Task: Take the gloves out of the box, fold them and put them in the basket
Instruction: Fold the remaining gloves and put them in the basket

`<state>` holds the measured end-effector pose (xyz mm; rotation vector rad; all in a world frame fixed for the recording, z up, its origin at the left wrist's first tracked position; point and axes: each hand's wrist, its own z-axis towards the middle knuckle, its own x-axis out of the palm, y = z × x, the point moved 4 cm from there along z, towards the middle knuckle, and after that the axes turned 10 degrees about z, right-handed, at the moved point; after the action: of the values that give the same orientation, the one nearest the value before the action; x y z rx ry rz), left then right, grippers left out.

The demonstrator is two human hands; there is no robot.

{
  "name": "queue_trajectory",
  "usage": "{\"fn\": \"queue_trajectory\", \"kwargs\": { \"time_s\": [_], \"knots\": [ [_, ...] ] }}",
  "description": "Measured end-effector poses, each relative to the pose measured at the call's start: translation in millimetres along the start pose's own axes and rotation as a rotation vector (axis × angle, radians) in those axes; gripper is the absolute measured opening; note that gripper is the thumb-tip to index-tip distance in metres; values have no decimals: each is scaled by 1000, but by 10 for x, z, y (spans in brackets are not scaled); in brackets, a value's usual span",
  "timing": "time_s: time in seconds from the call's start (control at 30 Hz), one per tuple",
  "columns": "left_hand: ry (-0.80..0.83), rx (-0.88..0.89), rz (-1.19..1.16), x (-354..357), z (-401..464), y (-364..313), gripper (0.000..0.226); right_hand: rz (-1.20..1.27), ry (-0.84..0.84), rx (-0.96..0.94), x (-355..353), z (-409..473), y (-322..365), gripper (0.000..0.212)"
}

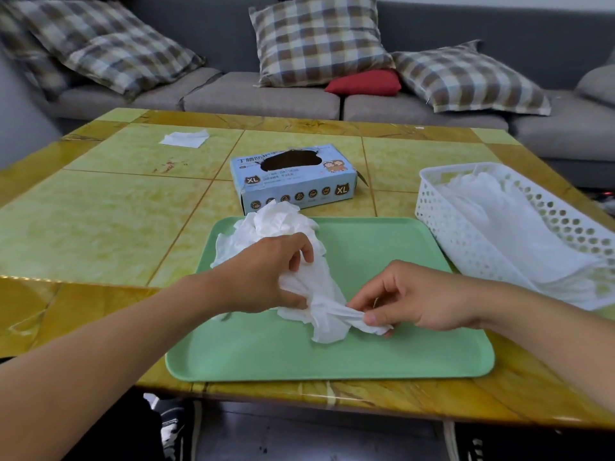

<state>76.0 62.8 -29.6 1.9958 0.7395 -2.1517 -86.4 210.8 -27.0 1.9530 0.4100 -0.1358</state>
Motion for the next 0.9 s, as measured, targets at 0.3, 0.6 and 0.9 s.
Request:
{"fn": "queue_trajectory", "kwargs": {
  "time_s": [0.3,0.6,0.9],
  "knots": [
    [59,-95,241,117,-56,8,89,316,-279,-166,-209,-23,131,24],
    [-123,-334,262,-140,-5,269,82,714,-223,-161,-499,-264,316,23],
    [-3,-329,-105,-455,-28,382,83,1123,-405,-366,-498,-336,477,38]
  ]
}}
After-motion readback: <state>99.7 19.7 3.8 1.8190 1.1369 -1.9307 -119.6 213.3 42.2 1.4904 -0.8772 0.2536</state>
